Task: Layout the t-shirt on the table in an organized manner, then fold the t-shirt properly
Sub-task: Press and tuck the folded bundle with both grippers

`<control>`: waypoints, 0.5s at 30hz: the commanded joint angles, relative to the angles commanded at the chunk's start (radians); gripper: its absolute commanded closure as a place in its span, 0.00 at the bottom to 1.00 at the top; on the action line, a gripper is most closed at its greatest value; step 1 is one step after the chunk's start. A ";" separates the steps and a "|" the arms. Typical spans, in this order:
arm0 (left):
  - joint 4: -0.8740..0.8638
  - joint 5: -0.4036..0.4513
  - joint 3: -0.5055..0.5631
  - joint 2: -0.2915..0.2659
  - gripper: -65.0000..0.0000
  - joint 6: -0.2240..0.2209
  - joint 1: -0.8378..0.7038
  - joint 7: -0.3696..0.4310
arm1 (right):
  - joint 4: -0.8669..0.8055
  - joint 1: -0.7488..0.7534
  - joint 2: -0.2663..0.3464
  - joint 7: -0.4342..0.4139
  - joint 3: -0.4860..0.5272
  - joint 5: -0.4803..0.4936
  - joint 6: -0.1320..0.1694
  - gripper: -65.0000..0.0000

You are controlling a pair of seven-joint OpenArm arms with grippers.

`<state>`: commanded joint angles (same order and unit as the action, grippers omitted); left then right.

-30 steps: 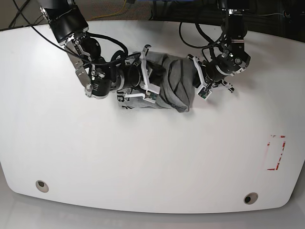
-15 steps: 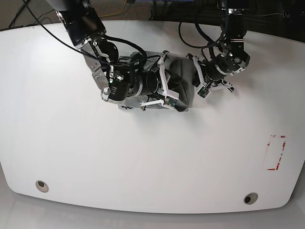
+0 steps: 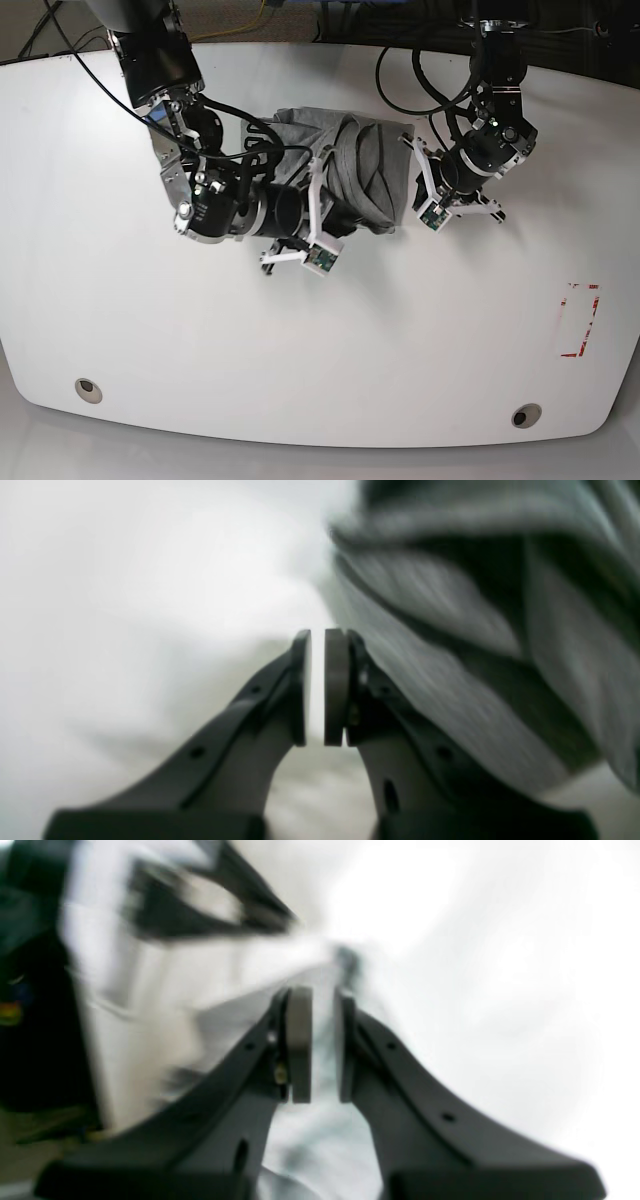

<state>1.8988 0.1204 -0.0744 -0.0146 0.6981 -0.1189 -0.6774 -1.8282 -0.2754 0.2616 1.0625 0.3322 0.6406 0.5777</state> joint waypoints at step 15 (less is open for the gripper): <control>0.043 -0.002 0.236 -0.028 0.95 0.000 0.002 0.003 | 0.017 0.043 0.044 -0.175 -0.031 -0.334 0.020 0.90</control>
<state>1.9417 0.1189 0.1619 -0.0422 0.6981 -0.1174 -0.6743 -1.8113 -0.2325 0.3061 0.8876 0.3015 0.3061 0.5976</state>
